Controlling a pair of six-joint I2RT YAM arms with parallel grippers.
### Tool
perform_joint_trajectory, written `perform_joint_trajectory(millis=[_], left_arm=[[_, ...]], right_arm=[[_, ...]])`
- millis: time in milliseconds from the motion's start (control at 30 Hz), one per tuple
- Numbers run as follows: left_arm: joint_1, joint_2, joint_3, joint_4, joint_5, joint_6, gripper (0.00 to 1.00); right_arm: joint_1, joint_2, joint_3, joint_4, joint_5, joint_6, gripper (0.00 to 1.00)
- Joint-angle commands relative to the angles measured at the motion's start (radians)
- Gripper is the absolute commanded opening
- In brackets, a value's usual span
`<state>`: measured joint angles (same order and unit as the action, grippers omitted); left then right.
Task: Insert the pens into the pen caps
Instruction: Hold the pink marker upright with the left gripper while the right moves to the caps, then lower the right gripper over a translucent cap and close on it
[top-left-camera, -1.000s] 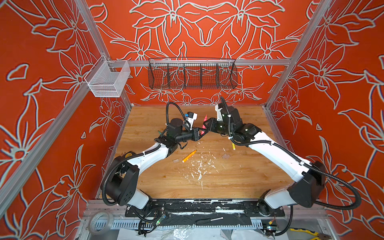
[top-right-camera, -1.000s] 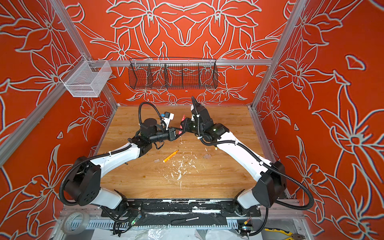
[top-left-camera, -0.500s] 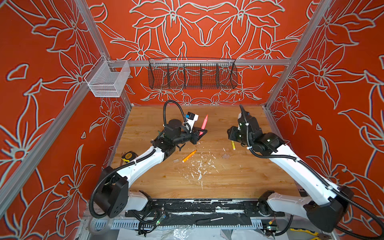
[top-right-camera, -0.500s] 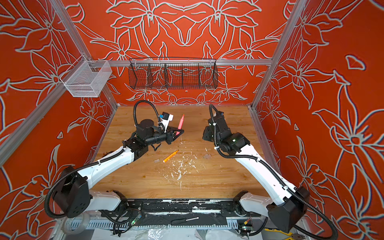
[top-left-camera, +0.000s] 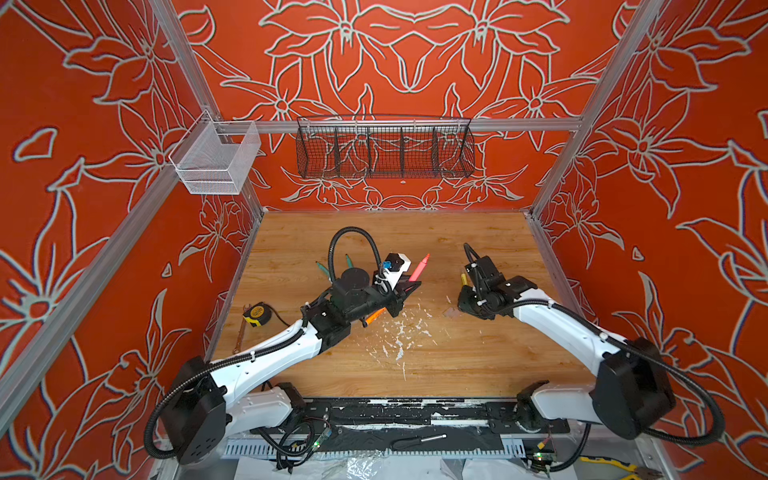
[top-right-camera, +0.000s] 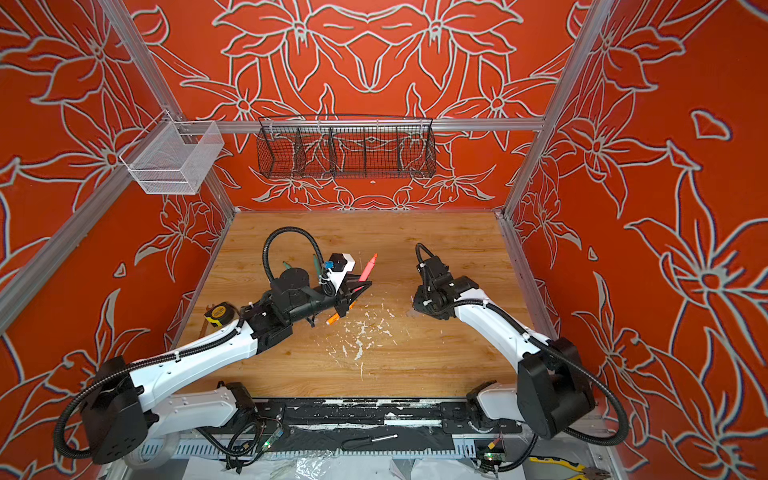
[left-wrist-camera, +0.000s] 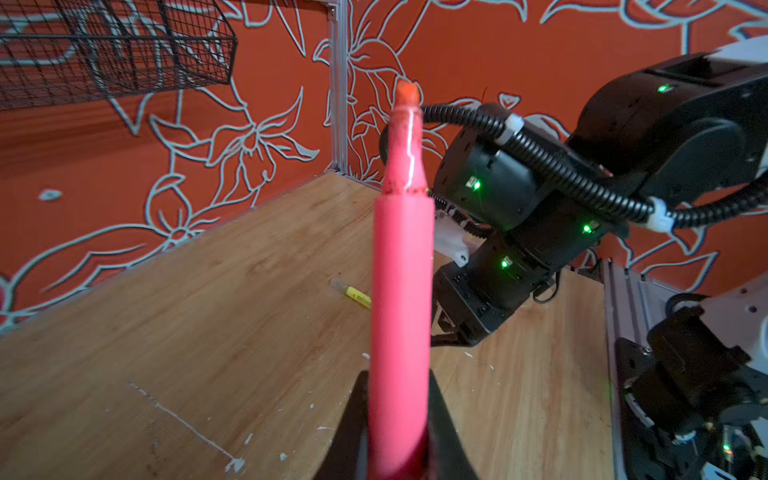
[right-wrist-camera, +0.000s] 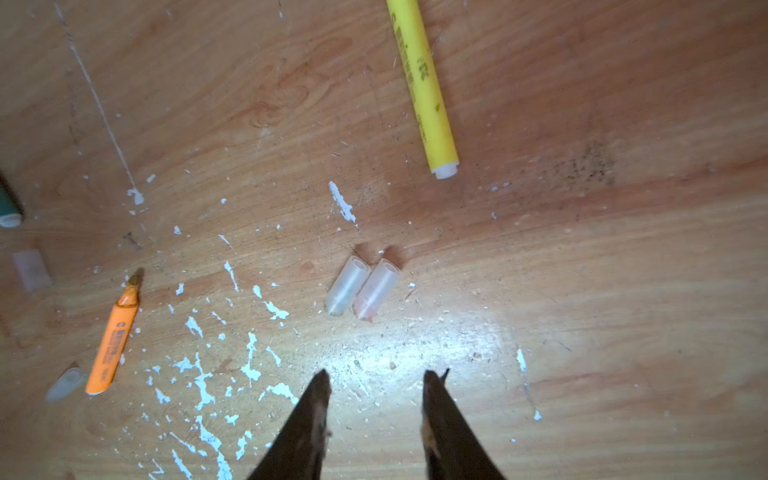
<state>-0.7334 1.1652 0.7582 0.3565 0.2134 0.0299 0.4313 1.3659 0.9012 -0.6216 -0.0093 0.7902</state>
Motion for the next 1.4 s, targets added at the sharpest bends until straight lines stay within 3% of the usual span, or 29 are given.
perform_joint_trajectory(millis=[0,367,933,1367], left_arm=[[-0.008,-0.023,0.001,0.076,-0.069,0.028,0.00],[-0.014,-0.027,0.003,0.066,-0.082,0.022,0.00],[-0.014,-0.032,0.003,0.062,-0.088,0.024,0.00],[-0.013,-0.040,0.002,0.059,-0.094,0.025,0.00]], right_arm=[[-0.006,0.056,0.002,0.048,-0.011,0.034,0.40],[-0.029,0.265,0.064,0.102,-0.001,0.011,0.37],[-0.011,0.248,0.026,0.063,-0.025,-0.004,0.37],[-0.019,0.210,0.002,-0.023,0.002,-0.093,0.36]])
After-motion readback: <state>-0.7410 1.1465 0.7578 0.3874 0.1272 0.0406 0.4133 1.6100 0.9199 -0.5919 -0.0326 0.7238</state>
